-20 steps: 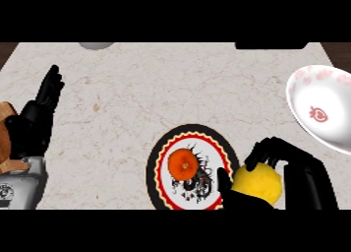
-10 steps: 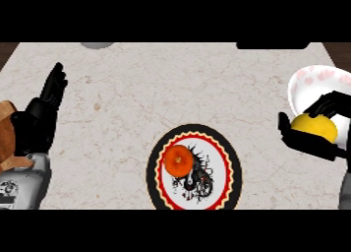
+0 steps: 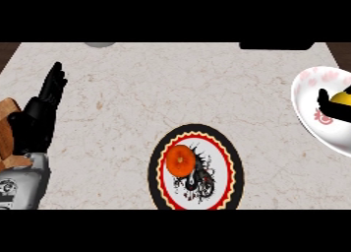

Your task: Pick the lemon from the plate and place it in the bowl

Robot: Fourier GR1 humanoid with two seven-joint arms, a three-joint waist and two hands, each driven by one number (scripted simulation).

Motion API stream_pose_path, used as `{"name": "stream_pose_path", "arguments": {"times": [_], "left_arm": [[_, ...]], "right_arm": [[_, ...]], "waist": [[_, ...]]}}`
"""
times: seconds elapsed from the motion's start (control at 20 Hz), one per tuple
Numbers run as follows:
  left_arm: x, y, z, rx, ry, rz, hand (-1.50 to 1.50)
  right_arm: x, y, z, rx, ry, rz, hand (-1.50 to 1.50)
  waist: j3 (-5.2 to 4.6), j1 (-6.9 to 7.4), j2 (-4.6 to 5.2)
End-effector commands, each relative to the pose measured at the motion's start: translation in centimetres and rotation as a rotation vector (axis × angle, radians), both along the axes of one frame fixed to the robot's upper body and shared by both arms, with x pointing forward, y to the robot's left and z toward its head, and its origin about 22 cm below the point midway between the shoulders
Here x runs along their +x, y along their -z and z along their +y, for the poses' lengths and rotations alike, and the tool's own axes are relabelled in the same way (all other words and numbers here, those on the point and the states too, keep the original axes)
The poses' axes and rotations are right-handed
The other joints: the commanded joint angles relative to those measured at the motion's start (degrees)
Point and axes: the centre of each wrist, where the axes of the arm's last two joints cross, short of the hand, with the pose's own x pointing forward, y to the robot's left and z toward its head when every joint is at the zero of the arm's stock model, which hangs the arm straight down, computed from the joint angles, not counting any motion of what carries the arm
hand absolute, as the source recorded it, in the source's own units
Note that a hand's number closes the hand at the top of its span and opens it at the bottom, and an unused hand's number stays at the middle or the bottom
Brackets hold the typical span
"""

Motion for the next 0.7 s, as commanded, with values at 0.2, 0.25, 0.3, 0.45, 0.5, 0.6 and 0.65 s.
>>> {"name": "stream_pose_path", "arguments": {"times": [0.2, 0.25, 0.3, 0.45, 0.5, 0.6, 0.65], "left_arm": [[-0.1, -0.3, -0.5, -0.011, 0.034, 0.009, 0.0], [-0.8, 2.1, 0.2, 0.007, 0.025, 0.0, 0.0], [-0.5, 0.2, -0.1, -0.003, 0.051, 0.009, 0.0], [0.4, 0.1, -1.9, -0.017, 0.029, -0.002, 0.0], [1.2, -0.3, -1.5, -0.004, 0.019, -0.008, 0.0], [0.2, 0.7, -2.0, -0.002, 0.025, -0.006, 0.0], [0.1, 0.3, -1.9, -0.003, 0.048, -0.003, 0.0]], "right_arm": [[4.3, 3.4, -5.2, -0.087, 0.12, 0.046, 1.5], [3.8, 4.6, -6.1, -0.083, 0.12, 0.054, 1.5], [3.3, 5.3, -7.0, 0.01, 0.098, 0.037, 1.5], [4.4, 6.4, -6.2, 0.113, 0.068, 0.148, -1.5], [3.8, 5.0, -8.7, 0.14, 0.032, 0.135, -1.5], [4.3, 5.8, -8.1, 0.207, -0.003, 0.12, -1.5], [4.6, 6.5, -7.3, 0.216, -0.015, 0.095, -1.5]], "waist": [[0.06, 1.07, 0.27], [0.08, 1.37, 0.53], [0.17, 1.39, 0.46], [0.16, 1.4, 0.58], [0.2, 1.07, 0.72], [0.2, 1.55, 0.65], [0.26, 2.09, 0.79]]}}
